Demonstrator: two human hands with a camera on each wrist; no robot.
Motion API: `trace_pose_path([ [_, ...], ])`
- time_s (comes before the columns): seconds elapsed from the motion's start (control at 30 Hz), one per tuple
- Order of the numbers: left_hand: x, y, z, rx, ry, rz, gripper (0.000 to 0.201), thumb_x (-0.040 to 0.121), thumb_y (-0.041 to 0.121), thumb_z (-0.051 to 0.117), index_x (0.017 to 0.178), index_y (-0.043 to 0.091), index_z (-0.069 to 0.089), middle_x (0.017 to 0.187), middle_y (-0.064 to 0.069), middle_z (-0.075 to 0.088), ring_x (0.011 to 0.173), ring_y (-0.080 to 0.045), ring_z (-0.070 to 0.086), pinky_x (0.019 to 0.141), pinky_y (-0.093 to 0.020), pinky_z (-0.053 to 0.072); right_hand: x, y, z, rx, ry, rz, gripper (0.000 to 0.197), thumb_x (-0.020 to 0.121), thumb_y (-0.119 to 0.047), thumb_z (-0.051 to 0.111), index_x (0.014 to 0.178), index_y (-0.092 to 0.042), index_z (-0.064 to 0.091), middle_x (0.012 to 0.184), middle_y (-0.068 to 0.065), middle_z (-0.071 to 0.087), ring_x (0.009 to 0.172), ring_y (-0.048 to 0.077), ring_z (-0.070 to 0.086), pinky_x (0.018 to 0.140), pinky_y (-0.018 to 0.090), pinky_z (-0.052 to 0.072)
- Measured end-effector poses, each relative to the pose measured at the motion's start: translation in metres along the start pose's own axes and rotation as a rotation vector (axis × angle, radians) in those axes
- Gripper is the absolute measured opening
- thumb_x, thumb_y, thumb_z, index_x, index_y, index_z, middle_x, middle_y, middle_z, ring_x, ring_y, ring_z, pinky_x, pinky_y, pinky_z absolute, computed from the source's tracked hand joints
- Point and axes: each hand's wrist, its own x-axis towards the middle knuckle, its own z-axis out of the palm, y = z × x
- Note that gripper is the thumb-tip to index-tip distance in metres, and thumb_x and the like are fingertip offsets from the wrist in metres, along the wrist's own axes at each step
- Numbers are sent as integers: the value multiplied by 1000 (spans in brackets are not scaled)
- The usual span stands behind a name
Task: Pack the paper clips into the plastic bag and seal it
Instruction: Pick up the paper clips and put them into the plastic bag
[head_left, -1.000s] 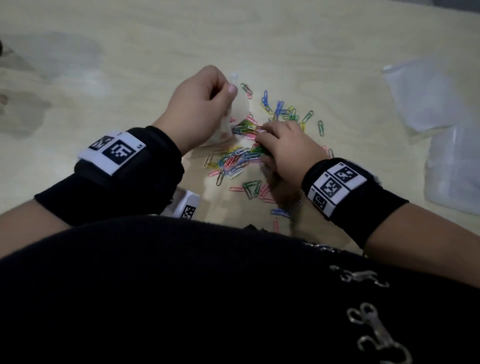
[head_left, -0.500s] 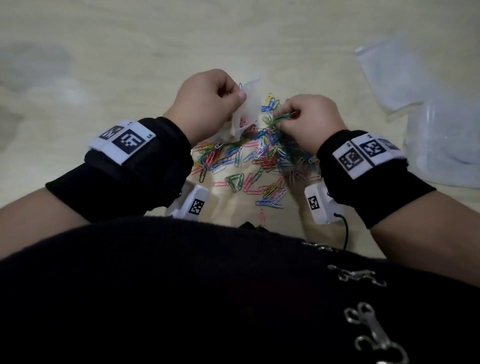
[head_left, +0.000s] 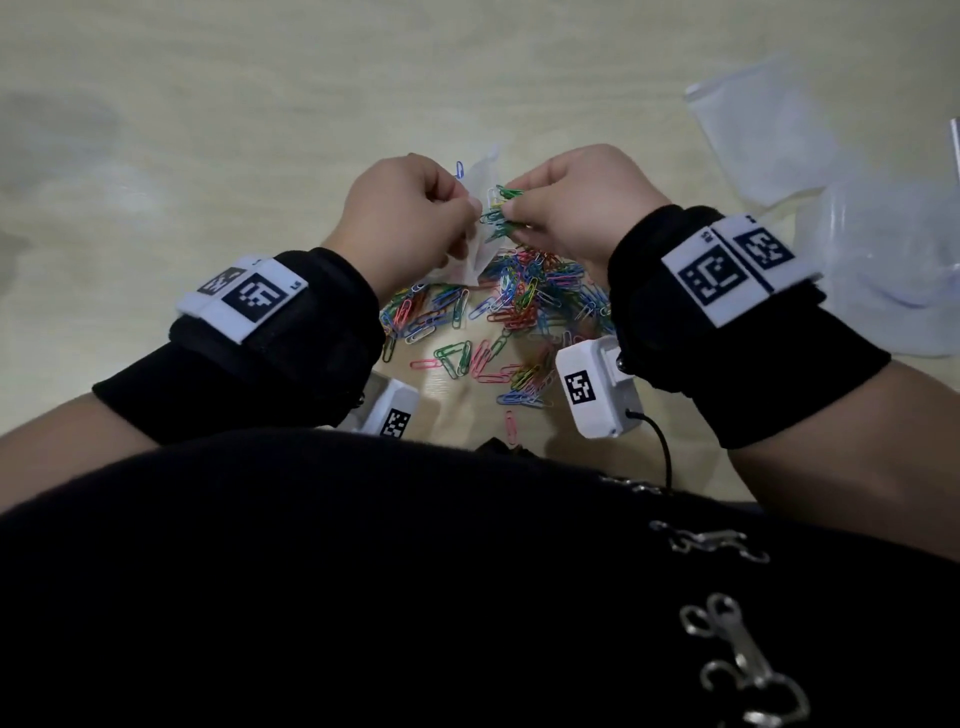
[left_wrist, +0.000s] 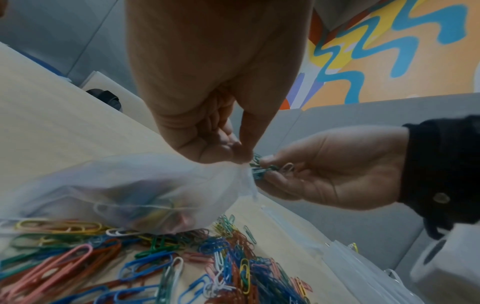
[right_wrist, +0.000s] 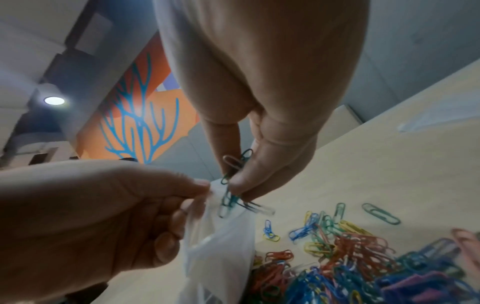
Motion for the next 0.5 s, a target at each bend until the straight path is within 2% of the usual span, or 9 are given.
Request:
trace_pose_path([
  [0.07,0,-1,0,-12,8,-6,17,86,15,61,69,16,63,68,-9,69,62,-24,63,60,-30,51,-2,-5,0,-142,-24,-44,12,83,-8,64,92,-13,70,94,7,69,100,26,68,88,38,57],
  [0.13,0,-2,-1,-29,18,-16,17,85,16,61,68,16,63,66,-8,69,63,-26,63,60,-31,51,-4,-10,1,-215,-60,-62,27,83,-8,59,110,-8,66,112,13,68,107,28,65,91,41,55],
  [0.17,1,-2,-1,-34,22,-20,18,86,16,61,68,17,62,65,-8,68,62,-26,62,60,-31,50,-5,-12,2,-216,-76,-74,30,84,-6,57,114,-8,64,115,15,67,107,29,65,91,42,55],
  [0.23,1,-2,-2,-40,29,-28,20,86,15,61,66,18,61,64,-6,67,62,-25,61,58,-29,49,-8,-14,2,-115,-56,-77,30,87,-4,53,114,-13,62,113,15,66,101,27,67,86,40,58],
  [0.3,1,-1,-4,-42,39,-34,21,87,15,61,66,18,60,64,-5,66,58,-22,60,56,-27,48,-9,-8,-2,-56,45,-95,22,89,-8,50,104,-20,61,105,9,67,95,23,68,80,39,60],
  [0.37,2,-2,-5,-41,48,-38,20,88,15,61,68,18,61,64,-4,66,51,-15,59,52,-24,47,-5,4,-11,-309,144,-121,16,89,-18,53,102,-23,61,106,6,65,99,23,65,88,39,55],
  [0.4,2,-2,-6,-37,50,-39,19,88,15,61,69,16,61,65,-3,66,48,-11,58,51,-22,46,-5,13,-14,-498,144,-109,23,88,-26,56,110,-21,59,114,6,62,105,24,61,93,37,51],
  [0.43,3,-3,-6,-32,49,-41,17,89,15,60,72,14,62,65,-2,66,46,-8,58,49,-22,45,-5,22,-14,-660,117,-80,38,87,-36,59,121,-20,54,124,8,57,112,26,57,97,36,47],
  [0.5,3,-3,-6,-29,42,-41,14,89,16,60,79,8,64,66,-1,66,45,-6,58,48,-22,44,-7,41,-9,-841,19,-69,70,82,-53,63,140,-24,37,140,10,41,124,31,46,103,41,40],
])
